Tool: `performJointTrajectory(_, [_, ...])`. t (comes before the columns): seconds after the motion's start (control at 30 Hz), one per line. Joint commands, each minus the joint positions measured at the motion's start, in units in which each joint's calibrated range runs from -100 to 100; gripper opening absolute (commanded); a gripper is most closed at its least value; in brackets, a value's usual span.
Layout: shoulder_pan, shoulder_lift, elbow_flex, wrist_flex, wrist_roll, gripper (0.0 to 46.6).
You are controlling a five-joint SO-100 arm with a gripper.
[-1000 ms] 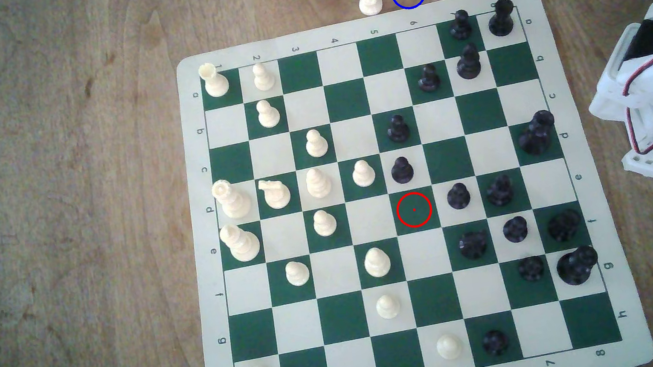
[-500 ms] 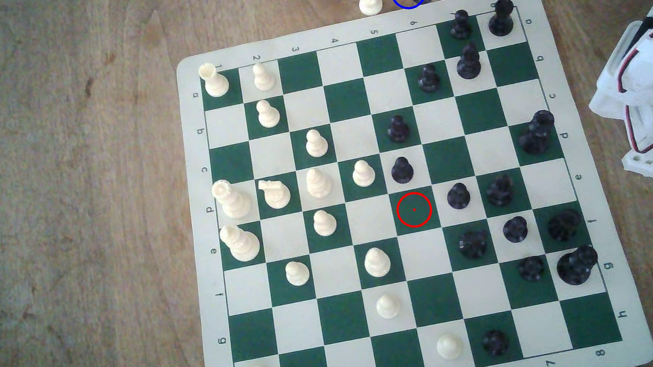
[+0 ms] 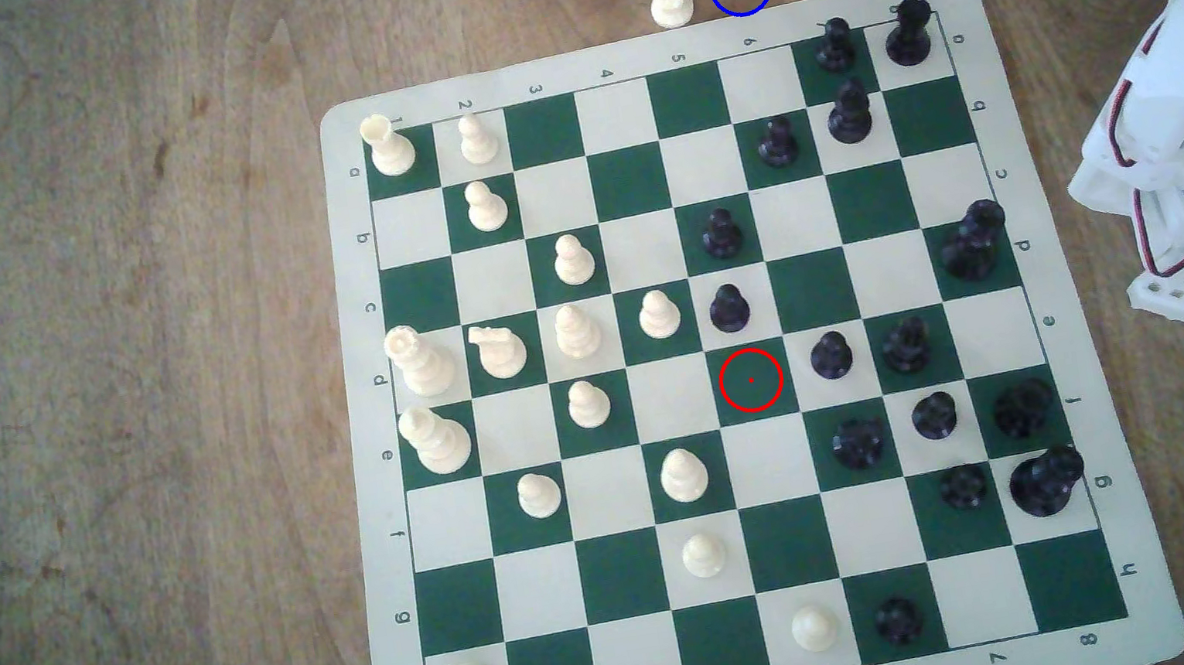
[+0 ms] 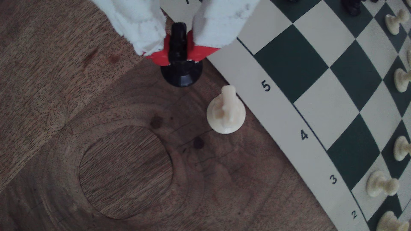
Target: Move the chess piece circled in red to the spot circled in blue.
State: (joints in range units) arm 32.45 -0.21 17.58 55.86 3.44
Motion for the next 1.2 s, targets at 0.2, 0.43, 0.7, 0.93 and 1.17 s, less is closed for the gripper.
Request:
performJointTrajectory(0.2, [-0.3, 2.8, -6.0, -0.5, -0.2, 0.4])
performJointTrajectory(0.43, [-0.3, 3.9, -5.7, -0.6, -0.2, 0.3])
performJointTrajectory(0.7, [-0.3, 4.7, -5.7, -1.1, -0.2, 7.0])
performJointTrajectory(0.93, [0.1, 1.3, -4.9, -1.1, -0.2, 13.5])
performJointTrajectory(1.17, [0.7, -4.7, 0.4, -0.8, 0.0, 14.7])
